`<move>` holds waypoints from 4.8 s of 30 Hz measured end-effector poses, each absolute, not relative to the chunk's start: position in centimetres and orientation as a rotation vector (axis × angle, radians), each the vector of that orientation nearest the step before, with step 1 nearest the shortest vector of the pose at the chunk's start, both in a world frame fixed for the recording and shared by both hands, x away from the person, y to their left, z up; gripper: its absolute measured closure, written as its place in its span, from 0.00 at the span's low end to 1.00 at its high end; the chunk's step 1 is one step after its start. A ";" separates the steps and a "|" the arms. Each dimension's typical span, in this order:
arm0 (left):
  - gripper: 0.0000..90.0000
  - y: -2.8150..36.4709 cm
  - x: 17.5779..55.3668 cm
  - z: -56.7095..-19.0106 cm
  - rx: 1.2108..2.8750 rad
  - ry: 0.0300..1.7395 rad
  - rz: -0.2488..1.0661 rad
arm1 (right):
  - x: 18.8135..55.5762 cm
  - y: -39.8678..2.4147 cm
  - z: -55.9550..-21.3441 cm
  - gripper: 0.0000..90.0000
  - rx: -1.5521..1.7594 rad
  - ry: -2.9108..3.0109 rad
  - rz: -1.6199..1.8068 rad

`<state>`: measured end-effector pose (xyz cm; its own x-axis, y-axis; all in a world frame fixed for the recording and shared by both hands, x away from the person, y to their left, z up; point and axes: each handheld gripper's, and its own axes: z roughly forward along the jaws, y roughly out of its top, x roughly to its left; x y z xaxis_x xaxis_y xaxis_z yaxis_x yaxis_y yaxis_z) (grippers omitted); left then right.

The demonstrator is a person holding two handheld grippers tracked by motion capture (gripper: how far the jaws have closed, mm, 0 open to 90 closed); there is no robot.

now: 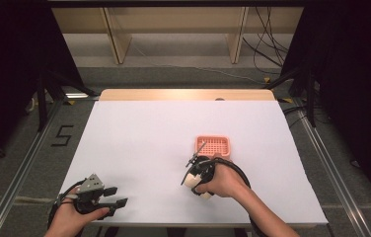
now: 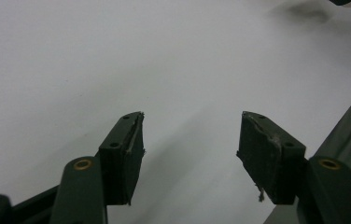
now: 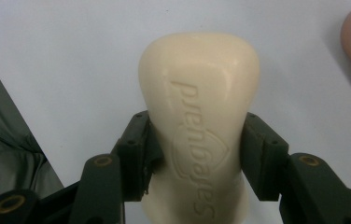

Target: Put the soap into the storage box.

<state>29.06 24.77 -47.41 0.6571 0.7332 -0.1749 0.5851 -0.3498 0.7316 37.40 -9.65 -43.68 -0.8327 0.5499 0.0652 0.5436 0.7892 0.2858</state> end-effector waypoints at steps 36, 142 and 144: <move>0.44 24.7 29.1 -47.5 2.041 1.042 0.216 | 38.6 -12.2 -42.8 0.56 0.885 2.892 0.440; 0.44 24.9 29.2 -47.5 2.043 1.032 0.233 | 43.5 -15.1 -41.5 0.56 0.753 2.796 0.460; 0.44 24.9 29.2 -47.5 2.043 1.031 0.233 | 43.7 -15.1 -41.5 0.56 0.744 2.799 0.464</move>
